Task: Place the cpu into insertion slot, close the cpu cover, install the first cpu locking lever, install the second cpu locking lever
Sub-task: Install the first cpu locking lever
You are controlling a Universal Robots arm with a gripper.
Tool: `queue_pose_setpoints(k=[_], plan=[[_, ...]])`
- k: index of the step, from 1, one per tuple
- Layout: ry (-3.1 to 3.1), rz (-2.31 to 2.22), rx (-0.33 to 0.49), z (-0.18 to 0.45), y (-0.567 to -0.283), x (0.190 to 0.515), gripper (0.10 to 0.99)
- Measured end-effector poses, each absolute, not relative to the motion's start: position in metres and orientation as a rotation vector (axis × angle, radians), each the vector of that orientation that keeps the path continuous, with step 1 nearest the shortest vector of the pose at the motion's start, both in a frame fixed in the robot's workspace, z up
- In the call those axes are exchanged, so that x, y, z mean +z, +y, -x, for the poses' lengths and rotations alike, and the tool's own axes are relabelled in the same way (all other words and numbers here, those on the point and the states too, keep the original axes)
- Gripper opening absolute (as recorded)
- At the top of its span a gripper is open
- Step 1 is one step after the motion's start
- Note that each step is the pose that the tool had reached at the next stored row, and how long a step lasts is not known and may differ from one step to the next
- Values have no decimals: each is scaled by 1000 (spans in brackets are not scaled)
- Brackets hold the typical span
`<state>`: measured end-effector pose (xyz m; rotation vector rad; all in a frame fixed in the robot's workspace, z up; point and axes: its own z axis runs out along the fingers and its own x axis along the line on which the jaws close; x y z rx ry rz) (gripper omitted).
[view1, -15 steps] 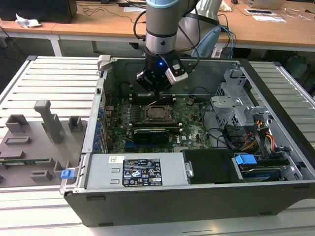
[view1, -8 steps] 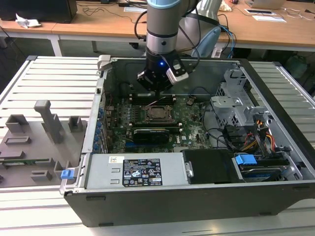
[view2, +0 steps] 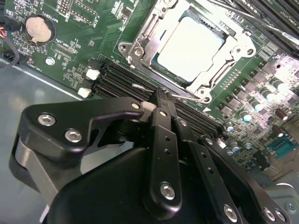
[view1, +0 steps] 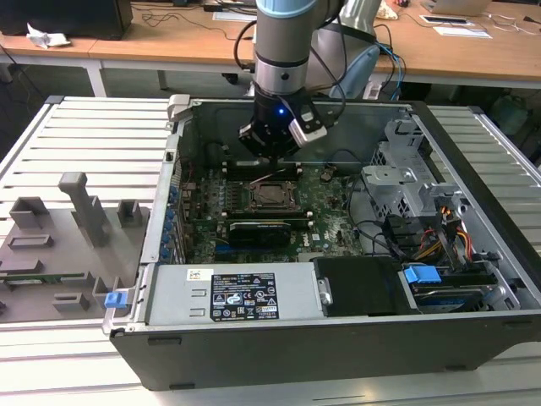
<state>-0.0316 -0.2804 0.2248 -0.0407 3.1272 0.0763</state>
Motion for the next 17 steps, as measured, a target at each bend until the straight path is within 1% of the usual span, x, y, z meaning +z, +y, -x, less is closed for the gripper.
queue_pose_setpoints(k=[17], plan=[[3127,41,87,18,-280,213,106]])
